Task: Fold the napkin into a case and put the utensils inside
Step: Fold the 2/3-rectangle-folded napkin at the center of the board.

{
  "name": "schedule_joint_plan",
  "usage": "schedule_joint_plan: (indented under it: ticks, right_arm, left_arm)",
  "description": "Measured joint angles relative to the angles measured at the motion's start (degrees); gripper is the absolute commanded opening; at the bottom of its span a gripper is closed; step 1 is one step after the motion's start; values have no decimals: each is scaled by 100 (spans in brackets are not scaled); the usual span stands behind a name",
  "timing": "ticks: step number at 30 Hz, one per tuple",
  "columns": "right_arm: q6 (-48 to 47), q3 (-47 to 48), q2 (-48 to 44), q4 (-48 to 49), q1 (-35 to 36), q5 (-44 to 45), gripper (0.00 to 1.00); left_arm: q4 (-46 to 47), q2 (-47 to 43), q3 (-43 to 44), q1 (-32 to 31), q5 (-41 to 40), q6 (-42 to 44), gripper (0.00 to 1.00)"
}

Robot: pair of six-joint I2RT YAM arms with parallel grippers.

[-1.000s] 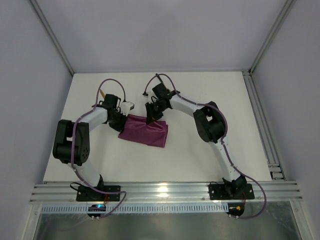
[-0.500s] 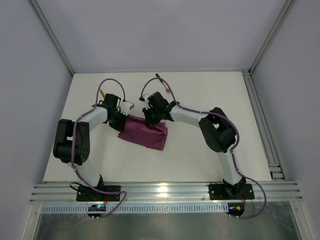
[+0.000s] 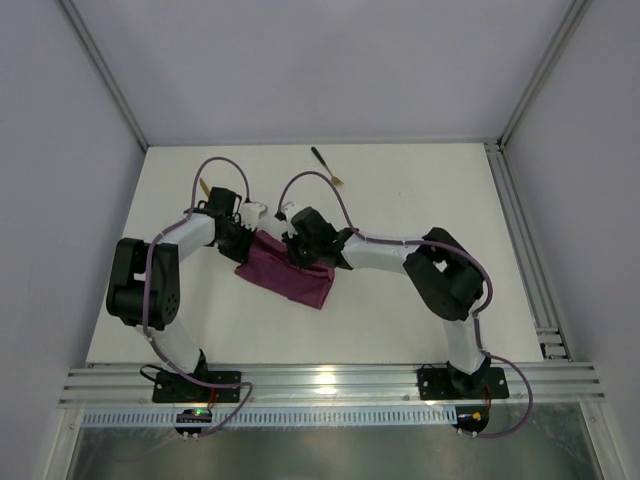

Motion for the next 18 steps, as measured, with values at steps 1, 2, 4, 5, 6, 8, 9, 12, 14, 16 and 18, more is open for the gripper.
schedule_joint_plan:
  ticks: [1, 2, 4, 5, 6, 8, 9, 12, 14, 16, 18]
  right_arm:
    - [13, -74, -20, 72, 39, 105, 12]
    - [35, -166, -52, 149, 98, 229, 12]
    - [61, -330, -131, 267, 221, 507, 12]
    - [76, -387, -173, 310, 291, 632, 12]
    - [85, -433, -212, 363, 358, 769, 12]
    - [94, -509, -278, 444, 490, 1023, 12]
    - [92, -538, -304, 474, 568, 1158, 12]
    - [87, -579, -339, 525, 752, 1486, 12]
    - [87, -579, -339, 531, 839, 1598, 12]
    - [90, -579, -339, 540, 885, 1668, 12]
    - [103, -581, -339, 544, 933, 1753, 11]
  left_arm:
    - [0, 0, 0, 0, 0, -17, 9]
    - [2, 0, 0, 0, 0, -24, 9]
    - [2, 0, 0, 0, 2, -35, 9]
    - [2, 2, 0, 0, 2, -42, 9]
    - [4, 4, 0, 0, 4, -46, 9]
    - [7, 9, 0, 0, 7, -59, 9]
    - [9, 9, 0, 0, 11, -66, 9]
    - [9, 11, 0, 11, 52, -68, 9]
    - [9, 13, 0, 13, 79, -68, 9]
    - [11, 15, 0, 13, 105, -70, 9]
    - [11, 15, 0, 13, 120, -72, 9]
